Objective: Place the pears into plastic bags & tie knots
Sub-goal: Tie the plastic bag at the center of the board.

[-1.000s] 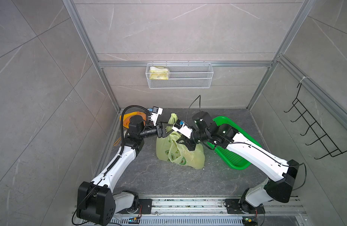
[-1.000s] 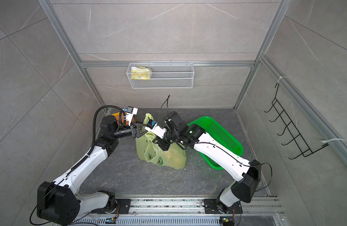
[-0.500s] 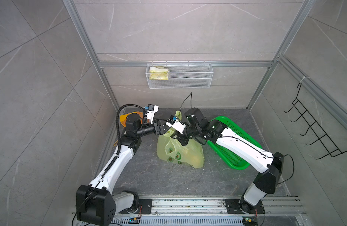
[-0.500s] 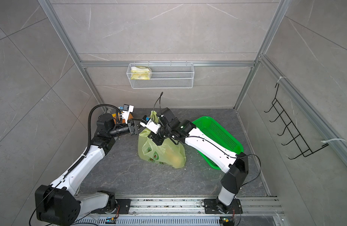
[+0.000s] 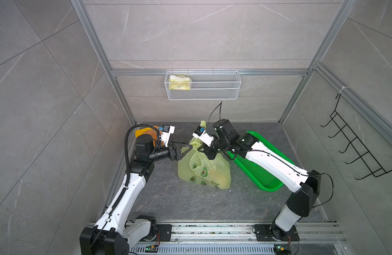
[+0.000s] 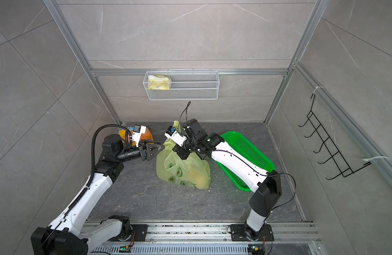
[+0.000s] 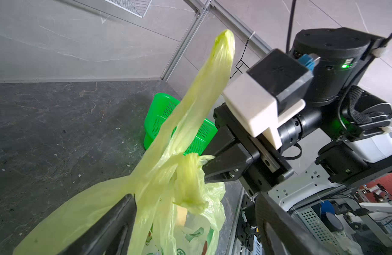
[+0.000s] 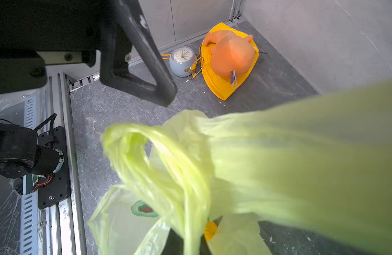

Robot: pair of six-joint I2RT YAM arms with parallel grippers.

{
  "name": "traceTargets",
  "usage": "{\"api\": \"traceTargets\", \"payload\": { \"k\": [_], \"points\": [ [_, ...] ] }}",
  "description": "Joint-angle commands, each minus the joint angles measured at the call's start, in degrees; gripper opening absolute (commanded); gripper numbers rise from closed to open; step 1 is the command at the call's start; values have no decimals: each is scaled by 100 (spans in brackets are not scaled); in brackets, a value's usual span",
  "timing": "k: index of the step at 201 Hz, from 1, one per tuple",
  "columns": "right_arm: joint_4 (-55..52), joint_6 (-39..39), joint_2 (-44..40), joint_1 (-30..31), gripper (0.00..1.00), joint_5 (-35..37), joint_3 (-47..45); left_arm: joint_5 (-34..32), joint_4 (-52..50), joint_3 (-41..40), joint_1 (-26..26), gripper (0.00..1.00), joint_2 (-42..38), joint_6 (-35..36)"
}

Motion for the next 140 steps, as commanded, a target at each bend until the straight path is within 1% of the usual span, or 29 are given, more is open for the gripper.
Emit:
{"api": "traceTargets", "payload": {
  "k": [1, 66, 110, 140],
  "points": [
    [65, 84, -96, -26, 0, -90, -82, 135, 24, 92, -82, 89, 119, 245],
    [93, 103, -90, -47, 0, -108, -94, -111, 26, 499, -311, 93, 808, 578],
    [99, 110, -68, -72, 0, -107, -90, -201, 31, 863, -451, 93, 1333, 725],
    [96, 110, -68, -109, 0, -99, -90, -191, 316, 906, -514, 92, 1599, 687]
  ]
}}
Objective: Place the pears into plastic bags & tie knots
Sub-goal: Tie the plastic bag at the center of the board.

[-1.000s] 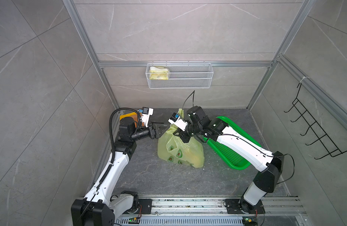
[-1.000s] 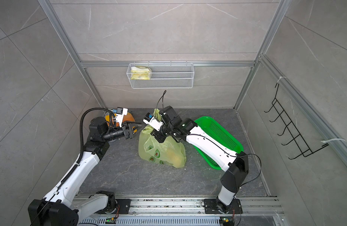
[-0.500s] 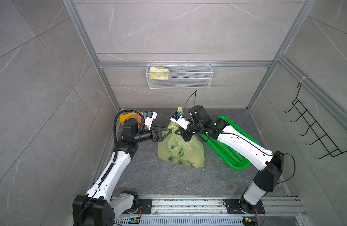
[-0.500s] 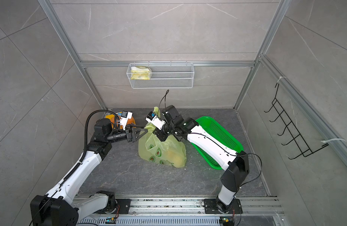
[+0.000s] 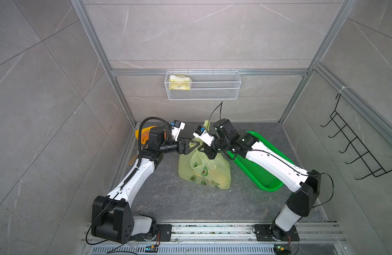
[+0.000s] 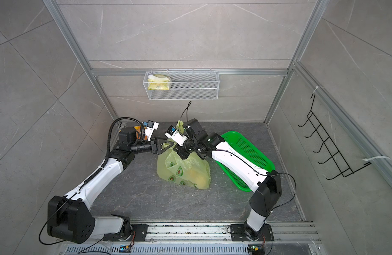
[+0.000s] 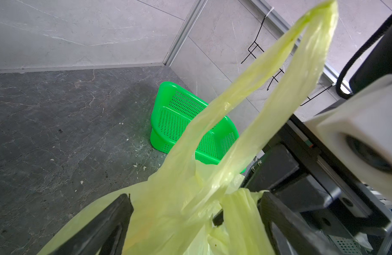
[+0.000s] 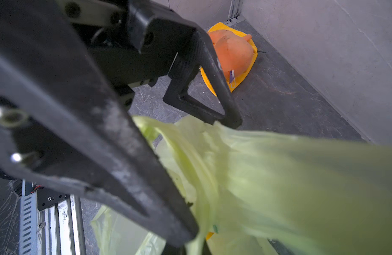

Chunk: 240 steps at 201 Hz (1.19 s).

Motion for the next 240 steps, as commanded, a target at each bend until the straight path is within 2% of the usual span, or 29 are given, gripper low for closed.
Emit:
{"api": "traceTargets", "payload": {
  "k": [1, 19, 39, 77, 83, 96, 115, 145, 165, 182, 215, 240],
  "points": [
    [50, 90, -72, -57, 0, -77, -57, 9, 303, 178, -70, 92, 167, 157],
    [52, 86, -73, -107, 0, -77, -68, 107, 429, 204, -118, 88, 298, 129],
    [72, 95, -85, -168, 0, -92, -88, 279, 703, 214, -156, 73, 423, 19],
    [181, 149, -227, -224, 1, -118, -281, 557, 1489, 233, -248, 25, 698, -536],
    [192, 165, -272, -227, 3, -112, -331, 571, 1593, 239, -258, 18, 730, -603],
    [219, 200, -405, -234, 19, -51, -468, 574, 1698, 239, -275, 0, 745, -675],
    [281, 267, -687, -245, 41, 57, -763, 435, 1806, 162, -279, 0, 665, -748],
    [557, 505, -1200, -322, 62, 324, -1339, 233, 1834, 47, -279, 0, 395, -739],
    [847, 801, -1416, -516, 75, 169, -1533, 208, 1791, 29, -279, 0, 260, -720],
    [870, 903, -1430, -625, 80, 41, -1426, 208, 1739, 29, -279, 0, 214, -705],
    [1009, 1055, -1380, -827, 84, 66, -1313, 224, 1711, 14, -314, 0, 209, -715],
    [1332, 1270, -1267, -1025, 86, -243, -1279, 239, 1689, 37, -367, 0, 252, -700]
  ]
}}
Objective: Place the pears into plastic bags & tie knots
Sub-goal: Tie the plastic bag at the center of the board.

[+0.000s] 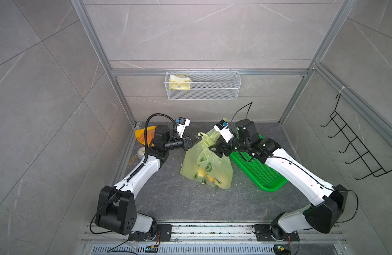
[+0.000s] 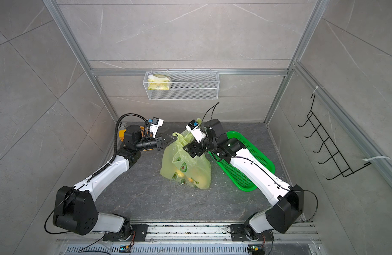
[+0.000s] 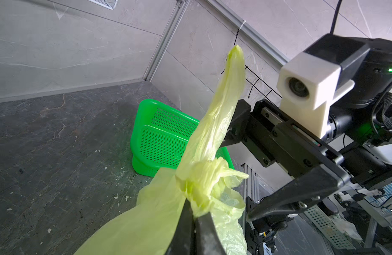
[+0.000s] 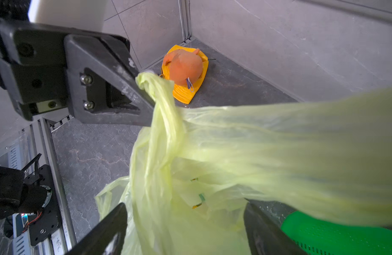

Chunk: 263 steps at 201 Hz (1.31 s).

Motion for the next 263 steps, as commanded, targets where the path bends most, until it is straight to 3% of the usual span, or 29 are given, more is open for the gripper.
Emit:
{"api": "traceTargets", "payload": {
  "k": [1, 40, 59, 67, 87, 94, 98, 129, 146, 180, 263],
  "points": [
    [431, 321, 94, -169, 86, -340, 153, 45, 205, 39, -57, 0, -126, -28],
    [629, 457, 575, -257, 87, -949, 595, 93, 160, 182, -136, 0, 22, -12],
    [648, 470, 806, -274, 81, -1261, 760, 103, 80, 269, -162, 0, 65, 16],
    [653, 473, 874, -293, 69, -1406, 809, 109, 48, 302, -162, 0, 92, 33],
    [694, 513, 896, -386, 17, -1733, 815, 45, -211, 377, -162, 0, 63, 186],
    [737, 531, 870, -431, 5, -1840, 769, -52, -391, 400, -158, 0, -1, 323],
    [754, 552, 851, -463, 0, -1901, 732, -125, -524, 411, -154, 5, -45, 423],
    [792, 567, 710, -609, 0, -2212, 550, -618, -1324, 332, -101, 55, -563, 1122],
    [673, 477, 681, -628, 0, -2393, 542, -707, -1560, 281, -94, 69, -776, 1338],
    [401, 274, 672, -628, 0, -2617, 570, -639, -1730, 433, -100, 76, -800, 1531],
    [350, 247, 629, -627, 0, -2735, 571, -41, -1730, 1047, -441, 79, 151, 1616]
  ]
}}
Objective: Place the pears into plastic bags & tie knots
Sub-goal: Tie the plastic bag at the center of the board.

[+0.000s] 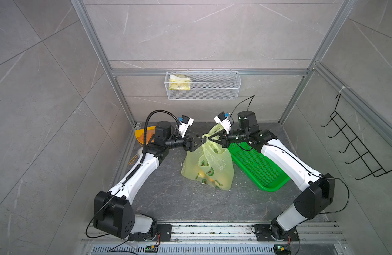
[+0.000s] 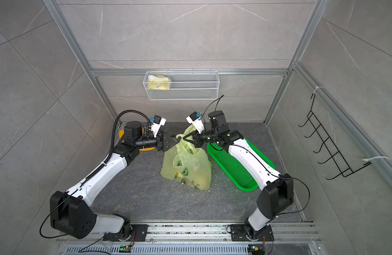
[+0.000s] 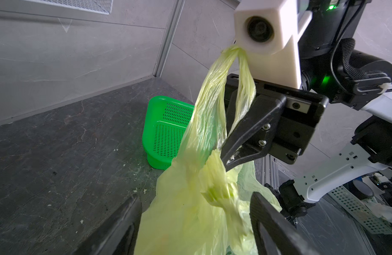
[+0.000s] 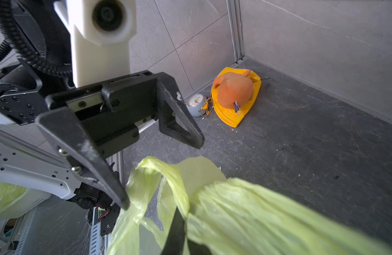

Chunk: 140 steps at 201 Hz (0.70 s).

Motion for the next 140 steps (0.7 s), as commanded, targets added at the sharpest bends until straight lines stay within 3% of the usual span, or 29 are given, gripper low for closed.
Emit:
{"api": "traceTargets", "payload": {
  "k": [1, 43, 63, 78, 89, 107, 120, 140],
  "points": [
    [-117, -119, -196, 16, 0, -117, -3, 379, 1, 264, -164, 79, 202, 185],
    [-71, -52, -178, 18, 0, -141, 62, 603, 62, 384, -399, 77, 613, 119],
    [-35, -1, -178, 17, 0, -184, 68, 685, 356, 432, -461, 67, 832, -56],
    [-16, 47, -290, 14, 22, -126, 3, 759, 648, 477, -469, 45, 984, -289],
    [47, 101, -489, 7, 48, 23, -129, 749, 900, 474, -468, 27, 1045, -471],
    [82, 220, -990, -32, 65, 347, -428, 690, 1173, 482, -469, 4, 1081, -756],
    [77, 330, -1439, -31, 78, 668, -766, 475, 1201, 429, -467, 0, 1037, -822],
    [-78, 471, -1997, -13, 89, 1326, -1265, 5, 1593, 131, -475, 0, 878, -1158]
  ]
}}
